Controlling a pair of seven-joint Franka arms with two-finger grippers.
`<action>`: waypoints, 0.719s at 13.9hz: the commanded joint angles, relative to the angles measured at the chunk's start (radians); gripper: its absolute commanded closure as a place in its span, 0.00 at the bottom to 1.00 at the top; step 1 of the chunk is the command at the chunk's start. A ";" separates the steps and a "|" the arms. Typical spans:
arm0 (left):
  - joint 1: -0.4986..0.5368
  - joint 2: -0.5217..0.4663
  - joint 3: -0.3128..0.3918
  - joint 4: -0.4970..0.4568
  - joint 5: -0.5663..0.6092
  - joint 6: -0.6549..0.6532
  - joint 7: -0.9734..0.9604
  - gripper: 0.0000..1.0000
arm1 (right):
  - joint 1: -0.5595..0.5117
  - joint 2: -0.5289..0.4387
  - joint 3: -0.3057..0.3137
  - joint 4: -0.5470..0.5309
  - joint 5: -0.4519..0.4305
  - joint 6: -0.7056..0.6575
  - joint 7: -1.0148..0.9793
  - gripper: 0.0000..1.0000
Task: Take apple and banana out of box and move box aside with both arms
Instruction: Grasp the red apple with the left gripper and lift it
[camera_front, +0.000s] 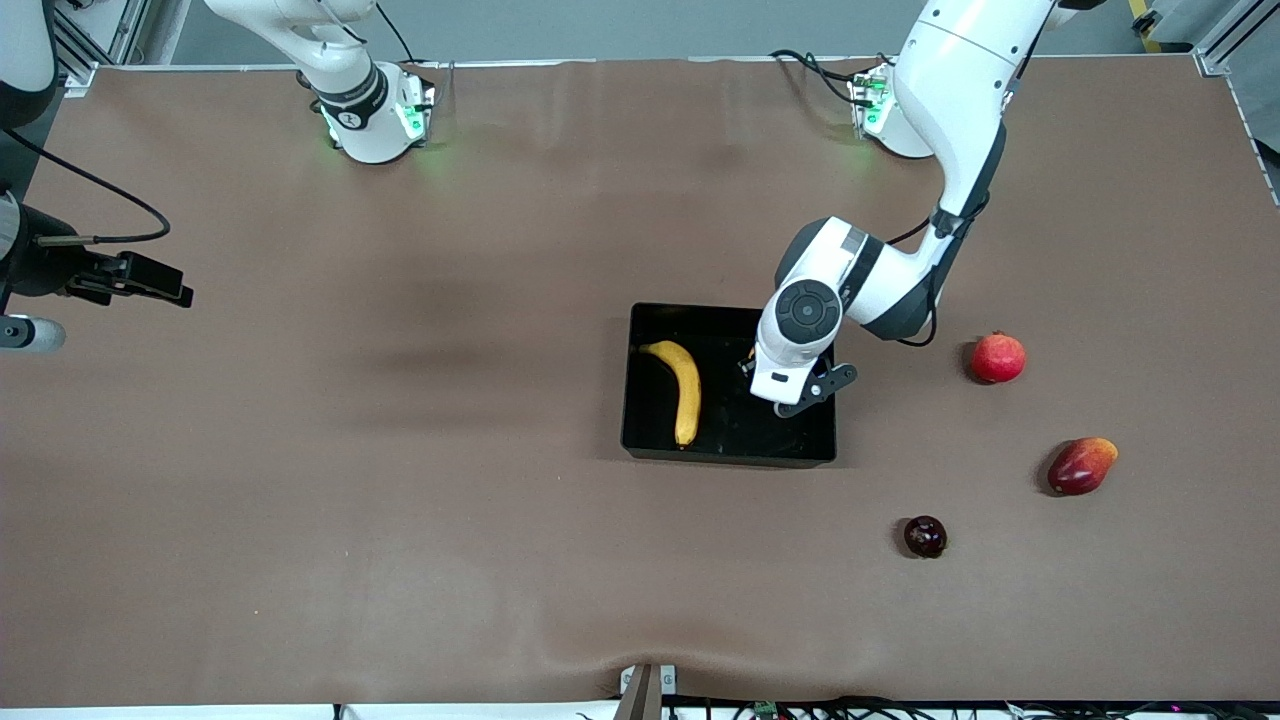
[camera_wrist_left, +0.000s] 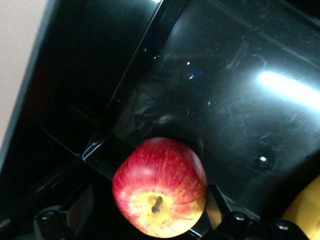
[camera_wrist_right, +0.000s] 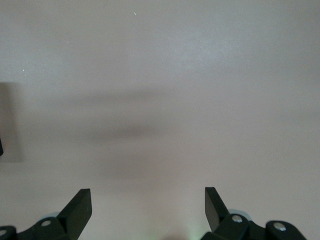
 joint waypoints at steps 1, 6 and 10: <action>-0.012 0.009 0.003 -0.009 0.008 0.024 -0.015 0.41 | -0.007 0.008 0.002 0.006 0.007 -0.007 -0.001 0.00; 0.005 -0.019 0.006 0.032 0.019 0.003 0.025 1.00 | -0.002 0.084 0.002 0.009 0.007 0.008 -0.001 0.00; 0.022 -0.060 0.019 0.261 0.021 -0.274 0.039 1.00 | 0.039 0.106 0.002 0.007 0.009 0.025 0.001 0.00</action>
